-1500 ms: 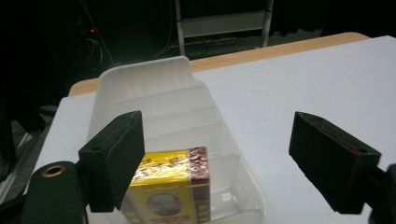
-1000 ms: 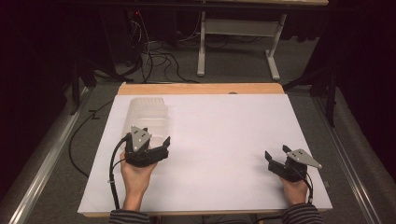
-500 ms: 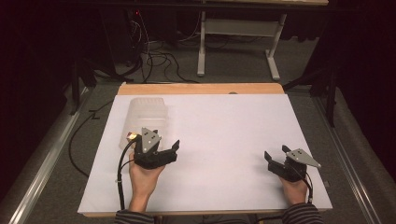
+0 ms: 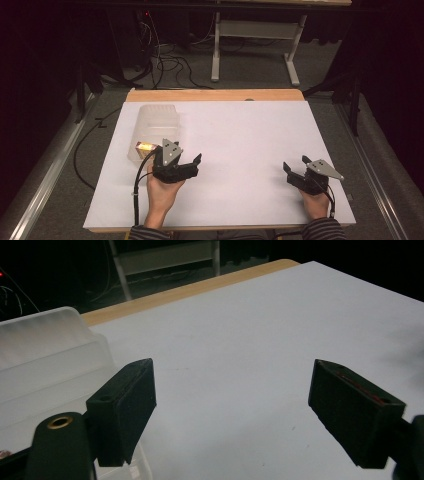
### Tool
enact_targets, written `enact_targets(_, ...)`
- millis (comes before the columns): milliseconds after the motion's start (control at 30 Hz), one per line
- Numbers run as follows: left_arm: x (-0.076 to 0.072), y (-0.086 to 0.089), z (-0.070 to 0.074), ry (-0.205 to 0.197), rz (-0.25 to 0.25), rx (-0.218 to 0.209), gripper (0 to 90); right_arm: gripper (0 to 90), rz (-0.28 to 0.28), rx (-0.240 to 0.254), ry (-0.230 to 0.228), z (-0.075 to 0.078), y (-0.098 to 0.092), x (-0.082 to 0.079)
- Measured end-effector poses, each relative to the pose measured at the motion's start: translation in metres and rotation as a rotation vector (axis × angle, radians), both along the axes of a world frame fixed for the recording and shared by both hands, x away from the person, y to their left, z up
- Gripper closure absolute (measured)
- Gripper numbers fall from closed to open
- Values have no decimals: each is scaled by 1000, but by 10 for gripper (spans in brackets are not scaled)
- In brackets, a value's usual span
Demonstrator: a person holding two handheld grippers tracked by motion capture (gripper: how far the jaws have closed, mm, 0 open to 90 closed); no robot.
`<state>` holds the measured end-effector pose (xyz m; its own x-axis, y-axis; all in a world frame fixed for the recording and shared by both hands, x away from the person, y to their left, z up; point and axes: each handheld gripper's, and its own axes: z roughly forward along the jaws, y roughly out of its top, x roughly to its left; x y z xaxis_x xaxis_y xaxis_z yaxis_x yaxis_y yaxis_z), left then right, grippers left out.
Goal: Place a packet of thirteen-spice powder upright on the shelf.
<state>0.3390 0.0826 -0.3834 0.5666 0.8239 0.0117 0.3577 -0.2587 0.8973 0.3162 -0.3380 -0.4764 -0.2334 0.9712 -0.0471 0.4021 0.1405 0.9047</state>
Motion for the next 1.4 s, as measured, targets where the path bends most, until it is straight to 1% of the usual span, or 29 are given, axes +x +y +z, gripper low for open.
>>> enact_targets(467, -4, -15, -7, 16, -48, -16, 195, 244, 0, -2, -2, 0, 0, 0)
enact_targets(567, -4, -19, -9, 24, -58, -21, 196, 244, 0, -3, -2, 0, 0, 0)
enact_targets(633, -4, -20, -9, 24, -60, -16, 196, 245, 0, -3, -2, 0, 0, 0)
enact_targets(767, -4, -24, -10, 34, -77, -25, 197, 244, -1, -3, -3, 0, 0, 0)
enact_targets(933, -5, -30, -13, 40, -95, -19, 198, 244, -3, -1, -4, 0, 0, 0)
enact_targets(1100, -5, -34, -15, 45, -104, -32, 198, 244, -1, -3, -2, 0, 0, 0)
enact_targets(1167, -5, -35, -16, 46, -104, -31, 198, 245, -1, -3, -1, 0, 0, 0)
enact_targets(1267, -5, -39, -18, 55, -117, -37, 198, 245, -1, -2, -1, 0, 0, 0)
enact_targets(1333, -5, -39, -19, 52, -113, -37, 199, 245, -1, -3, -1, 0, 0, 0)
enact_targets(1400, -4, -42, -22, 63, -121, -49, 199, 245, -1, -3, -1, 0, 0, 0)
